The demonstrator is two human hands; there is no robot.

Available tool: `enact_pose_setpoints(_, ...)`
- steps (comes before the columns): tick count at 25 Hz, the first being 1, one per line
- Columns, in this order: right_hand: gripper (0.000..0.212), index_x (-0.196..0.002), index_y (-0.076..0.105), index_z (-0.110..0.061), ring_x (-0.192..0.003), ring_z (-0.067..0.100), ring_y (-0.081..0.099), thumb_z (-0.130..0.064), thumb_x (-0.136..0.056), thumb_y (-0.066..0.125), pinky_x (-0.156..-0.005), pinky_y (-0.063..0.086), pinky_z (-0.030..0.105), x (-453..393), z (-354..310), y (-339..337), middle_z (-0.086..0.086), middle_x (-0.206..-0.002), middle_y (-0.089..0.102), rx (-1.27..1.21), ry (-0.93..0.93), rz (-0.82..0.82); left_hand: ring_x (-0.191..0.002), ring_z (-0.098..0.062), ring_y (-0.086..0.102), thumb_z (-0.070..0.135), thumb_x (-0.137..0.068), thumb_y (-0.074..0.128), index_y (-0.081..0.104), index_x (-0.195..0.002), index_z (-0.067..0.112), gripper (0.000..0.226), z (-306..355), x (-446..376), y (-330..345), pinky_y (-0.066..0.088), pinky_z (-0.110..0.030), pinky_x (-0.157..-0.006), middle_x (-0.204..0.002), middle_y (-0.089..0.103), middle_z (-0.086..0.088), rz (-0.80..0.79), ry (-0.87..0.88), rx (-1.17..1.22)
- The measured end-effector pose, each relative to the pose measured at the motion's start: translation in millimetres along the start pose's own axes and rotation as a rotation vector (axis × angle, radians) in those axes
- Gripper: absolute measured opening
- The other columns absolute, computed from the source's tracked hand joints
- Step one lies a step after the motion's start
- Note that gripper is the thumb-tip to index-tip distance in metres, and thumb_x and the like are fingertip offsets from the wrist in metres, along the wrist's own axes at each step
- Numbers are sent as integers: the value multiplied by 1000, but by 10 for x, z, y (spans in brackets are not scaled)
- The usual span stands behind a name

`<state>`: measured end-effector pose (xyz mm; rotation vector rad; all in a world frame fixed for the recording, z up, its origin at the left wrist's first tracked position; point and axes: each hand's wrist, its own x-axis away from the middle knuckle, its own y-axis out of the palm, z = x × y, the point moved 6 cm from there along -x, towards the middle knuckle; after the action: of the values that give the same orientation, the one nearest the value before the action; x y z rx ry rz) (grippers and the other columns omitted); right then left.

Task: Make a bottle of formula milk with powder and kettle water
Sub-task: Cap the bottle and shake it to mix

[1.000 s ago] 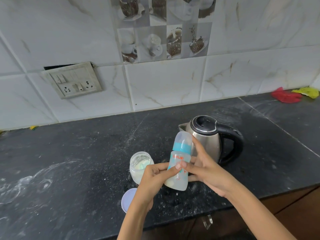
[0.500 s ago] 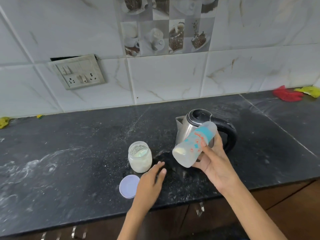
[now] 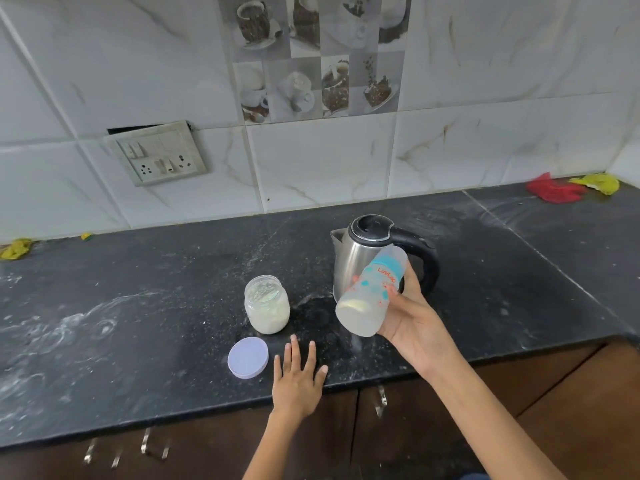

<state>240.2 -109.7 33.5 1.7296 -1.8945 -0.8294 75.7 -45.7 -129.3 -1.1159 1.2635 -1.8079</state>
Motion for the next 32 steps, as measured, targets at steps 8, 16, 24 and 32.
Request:
enact_pose_setpoints(8, 95, -146, 36, -34, -117, 34, 59, -15, -67, 86, -91, 52, 53, 63, -91, -7, 17, -133, 54, -108, -43, -70, -145, -25, -19, 45, -100, 12, -10, -149, 25, 57, -4, 17, 43, -7, -45, -118, -156, -21, -11, 28, -8, -22)
enact_pose_setpoints(16, 79, -138, 40, -41, -104, 30, 67, 0, -77, 69, -71, 59, 49, 108, -55, 25, 14, -126, 58, 88, -67, 83, -144, -24, -21, 44, -100, 12, -12, -148, 25, 56, -7, 20, 81, -9, -44, -118, -156, -22, -8, 75, -34, 12)
enact_pose_setpoints(24, 82, -142, 33, -42, -105, 28, 69, -7, -77, 67, -72, 59, 49, 141, -29, -63, 10, -131, 57, 152, -55, 198, -144, -26, -21, 45, -100, 14, -11, -148, 26, 57, -18, -9, 81, -8, -46, -117, -157, -20, -7, 74, -32, 38)
enact_pose_setpoints(32, 77, -137, 38, -42, -102, 27, 70, -5, -78, 71, -71, 59, 52, 122, 27, -74, 9, -125, 60, 139, -48, 234, -144, -27, -20, 73, -51, -37, -15, -146, 25, 108, -39, -58, 107, -9, -48, -116, -153, -26, -3, 87, -40, 49)
